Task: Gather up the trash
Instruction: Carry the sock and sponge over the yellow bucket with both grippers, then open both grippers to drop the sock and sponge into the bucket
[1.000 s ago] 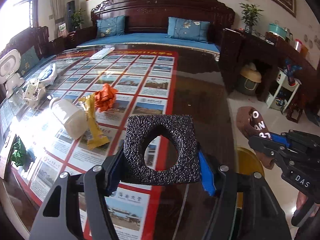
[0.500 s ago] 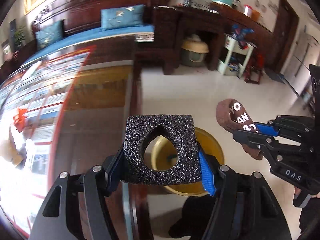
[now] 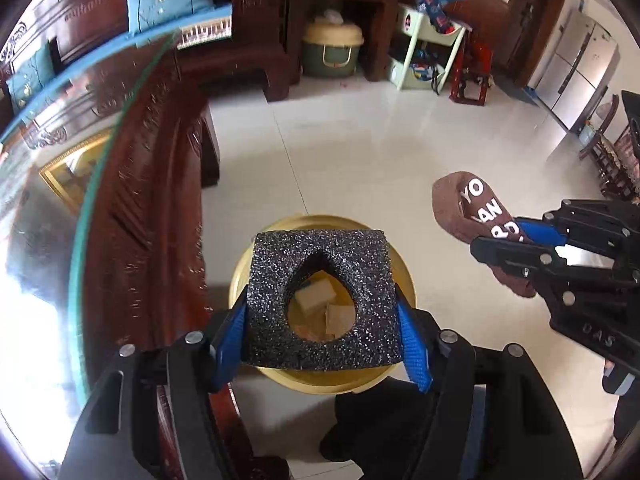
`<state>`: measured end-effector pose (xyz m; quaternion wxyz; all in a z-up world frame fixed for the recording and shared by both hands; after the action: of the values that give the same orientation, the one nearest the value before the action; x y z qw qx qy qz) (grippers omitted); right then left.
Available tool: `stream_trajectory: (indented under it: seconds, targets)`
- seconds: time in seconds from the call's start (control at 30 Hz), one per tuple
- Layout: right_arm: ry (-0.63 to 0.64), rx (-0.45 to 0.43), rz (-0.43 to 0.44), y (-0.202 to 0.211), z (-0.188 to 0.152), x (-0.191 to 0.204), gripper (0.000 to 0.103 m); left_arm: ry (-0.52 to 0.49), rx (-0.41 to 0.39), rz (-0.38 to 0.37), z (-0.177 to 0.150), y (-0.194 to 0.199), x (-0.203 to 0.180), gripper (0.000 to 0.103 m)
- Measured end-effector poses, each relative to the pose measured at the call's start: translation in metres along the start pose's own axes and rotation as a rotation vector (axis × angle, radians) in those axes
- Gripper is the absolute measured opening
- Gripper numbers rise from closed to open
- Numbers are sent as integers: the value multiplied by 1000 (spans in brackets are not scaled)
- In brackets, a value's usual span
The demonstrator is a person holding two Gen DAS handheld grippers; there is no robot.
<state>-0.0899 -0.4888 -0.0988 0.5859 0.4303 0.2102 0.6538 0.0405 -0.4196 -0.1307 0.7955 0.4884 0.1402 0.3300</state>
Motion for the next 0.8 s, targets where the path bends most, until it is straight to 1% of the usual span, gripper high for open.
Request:
stream_trajectory:
  seconds: [0.13,0.3,0.47,0.63,0.8]
  targets:
    - [-9,35,13,-14,-2,-11,16,-9,33,3,-2,-17,-3,65]
    - [-2,74,24,-30,2,-19,16,9,69,2,-2,-33,7,65]
    - [20,120,35,-50,7,-18,16,38,108,-3,-7,-43,21,65]
    - [9,171,64,-68,6,-19,16,44,155,-23,-9,-55,23,65]
    - [8,227,49,-80,3,-20,16,10,218,-15,-16,-73,16,65]
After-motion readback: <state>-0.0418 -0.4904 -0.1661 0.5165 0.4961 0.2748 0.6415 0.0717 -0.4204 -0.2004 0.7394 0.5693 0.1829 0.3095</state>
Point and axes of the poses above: each gripper's, at about its wrist camera, not at the fingertips, and y roughly against the way its jaws point, x to its left, z to its top, the point moved 4 cm from there along -y, roughly the way its jaws point, and after that the axes turned 13 degrees about z, right-handed, at the moved point
